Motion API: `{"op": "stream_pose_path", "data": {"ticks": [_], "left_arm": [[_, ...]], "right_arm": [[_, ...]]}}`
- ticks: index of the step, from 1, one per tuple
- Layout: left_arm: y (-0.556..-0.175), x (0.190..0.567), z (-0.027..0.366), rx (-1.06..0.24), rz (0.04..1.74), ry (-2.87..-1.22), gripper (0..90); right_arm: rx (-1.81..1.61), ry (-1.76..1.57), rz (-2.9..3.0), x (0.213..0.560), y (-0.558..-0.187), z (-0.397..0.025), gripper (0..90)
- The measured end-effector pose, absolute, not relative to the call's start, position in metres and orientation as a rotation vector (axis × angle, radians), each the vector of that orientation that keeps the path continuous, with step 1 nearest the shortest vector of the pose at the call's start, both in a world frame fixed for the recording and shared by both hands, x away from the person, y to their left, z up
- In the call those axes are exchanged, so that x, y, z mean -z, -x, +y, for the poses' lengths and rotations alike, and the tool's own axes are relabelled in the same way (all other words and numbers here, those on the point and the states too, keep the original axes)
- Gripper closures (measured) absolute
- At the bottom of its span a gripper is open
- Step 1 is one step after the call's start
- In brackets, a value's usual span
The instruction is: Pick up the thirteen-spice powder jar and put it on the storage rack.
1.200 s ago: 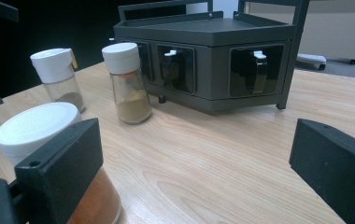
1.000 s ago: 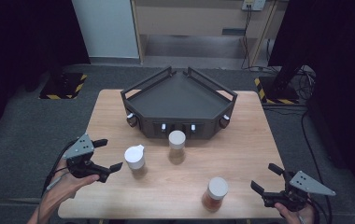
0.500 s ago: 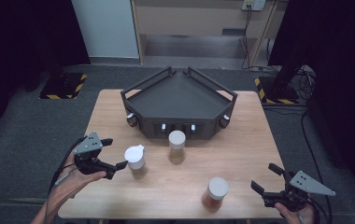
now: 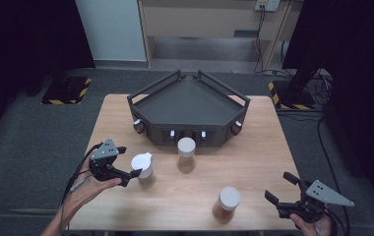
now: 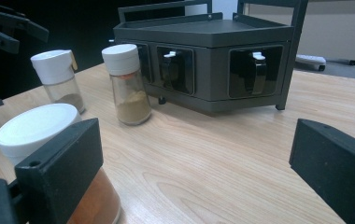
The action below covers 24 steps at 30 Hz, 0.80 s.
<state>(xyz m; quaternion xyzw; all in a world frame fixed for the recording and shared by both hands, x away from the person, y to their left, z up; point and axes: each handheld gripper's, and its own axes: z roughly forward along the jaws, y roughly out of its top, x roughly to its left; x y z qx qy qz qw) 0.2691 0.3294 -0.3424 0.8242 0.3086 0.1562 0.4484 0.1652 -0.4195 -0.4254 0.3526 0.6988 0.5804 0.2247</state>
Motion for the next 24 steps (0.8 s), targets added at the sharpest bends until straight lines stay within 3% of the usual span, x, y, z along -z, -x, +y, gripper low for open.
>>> {"op": "stream_pose_path", "data": {"ticks": [24], "left_arm": [[-0.282,0.355,0.311,-0.360,0.792,-2.072,3.5]], "right_arm": [[-1.602,-0.971,1.929,0.425,-0.165,-0.420,3.5]]}}
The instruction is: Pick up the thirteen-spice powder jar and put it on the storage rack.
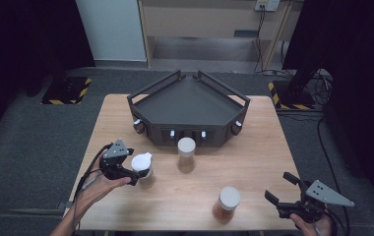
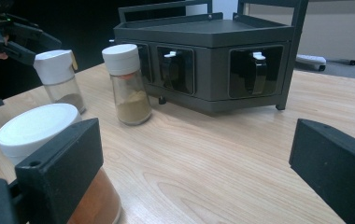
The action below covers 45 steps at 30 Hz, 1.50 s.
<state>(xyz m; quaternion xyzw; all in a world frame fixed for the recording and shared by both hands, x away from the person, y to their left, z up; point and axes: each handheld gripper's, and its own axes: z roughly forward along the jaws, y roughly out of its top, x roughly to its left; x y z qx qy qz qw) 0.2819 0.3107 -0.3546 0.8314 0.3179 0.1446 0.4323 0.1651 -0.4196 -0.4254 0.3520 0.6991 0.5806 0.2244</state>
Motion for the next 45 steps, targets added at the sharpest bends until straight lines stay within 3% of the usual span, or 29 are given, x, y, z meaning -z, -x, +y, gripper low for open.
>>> {"op": "stream_pose_path", "data": {"ticks": [35,45], "left_arm": [[-0.287,0.374,0.301,-0.350,0.825,-2.078,7.7],[-0.286,0.375,0.301,-0.360,0.810,-2.067,14.2]], "right_arm": [[-1.602,-0.975,1.929,0.426,-0.165,-0.420,3.6],[-1.602,-0.974,1.929,0.426,-0.165,-0.420,3.7]]}}
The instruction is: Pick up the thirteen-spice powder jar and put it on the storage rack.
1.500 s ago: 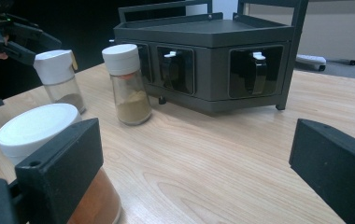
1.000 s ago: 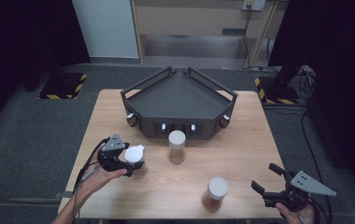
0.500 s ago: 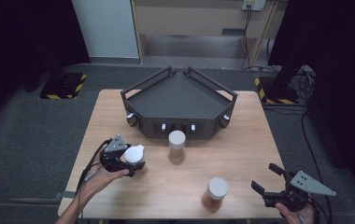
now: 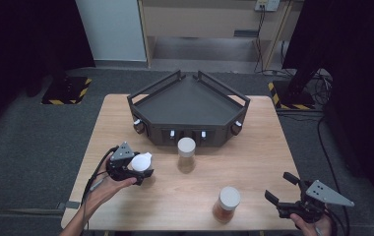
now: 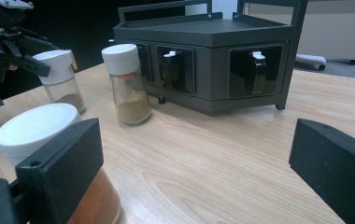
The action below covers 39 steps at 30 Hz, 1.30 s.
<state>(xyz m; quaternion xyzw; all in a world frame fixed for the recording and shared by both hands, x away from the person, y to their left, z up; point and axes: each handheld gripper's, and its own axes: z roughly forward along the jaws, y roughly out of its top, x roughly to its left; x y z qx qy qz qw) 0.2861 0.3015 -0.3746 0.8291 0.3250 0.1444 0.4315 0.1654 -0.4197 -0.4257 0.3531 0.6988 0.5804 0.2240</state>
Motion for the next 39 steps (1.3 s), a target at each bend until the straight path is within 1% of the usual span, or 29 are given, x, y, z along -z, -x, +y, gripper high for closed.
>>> {"op": "stream_pose_path", "data": {"ticks": [4,8,22,39], "left_arm": [[-0.2855,0.3746,0.3011,-0.369,0.798,-2.073,23.4],[-0.2858,0.3757,0.3011,-0.372,0.787,-2.074,28.8],[-0.2846,0.3752,0.3004,-0.382,0.785,-2.074,29.3],[-0.2895,0.3668,0.3002,-0.357,0.746,-2.109,29.5]], "right_arm": [[-1.602,-0.974,1.929,0.4257,-0.1655,-0.4197,3.7],[-1.602,-0.974,1.929,0.4257,-0.1654,-0.4197,3.6],[-1.604,-0.976,1.929,0.4262,-0.1660,-0.4198,2.9],[-1.613,-0.973,1.918,0.4272,-0.1656,-0.4203,1.3]]}}
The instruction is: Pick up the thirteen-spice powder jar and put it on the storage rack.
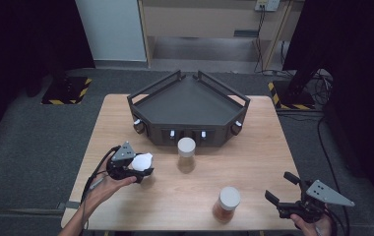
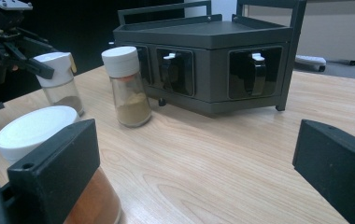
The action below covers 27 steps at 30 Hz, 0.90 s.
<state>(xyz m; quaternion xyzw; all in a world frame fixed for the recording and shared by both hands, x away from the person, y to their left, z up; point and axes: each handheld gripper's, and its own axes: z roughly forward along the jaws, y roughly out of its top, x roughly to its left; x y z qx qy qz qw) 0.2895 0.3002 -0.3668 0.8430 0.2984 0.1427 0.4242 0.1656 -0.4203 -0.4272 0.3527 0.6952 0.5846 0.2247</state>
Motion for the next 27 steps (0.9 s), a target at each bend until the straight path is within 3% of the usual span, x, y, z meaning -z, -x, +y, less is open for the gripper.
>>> {"op": "stream_pose_path", "data": {"ticks": [27], "left_arm": [[-0.310,0.310,0.311,-0.317,0.623,-2.149,29.6]], "right_arm": [[-1.612,-0.971,1.924,0.427,-0.166,-0.420,1.0]]}}
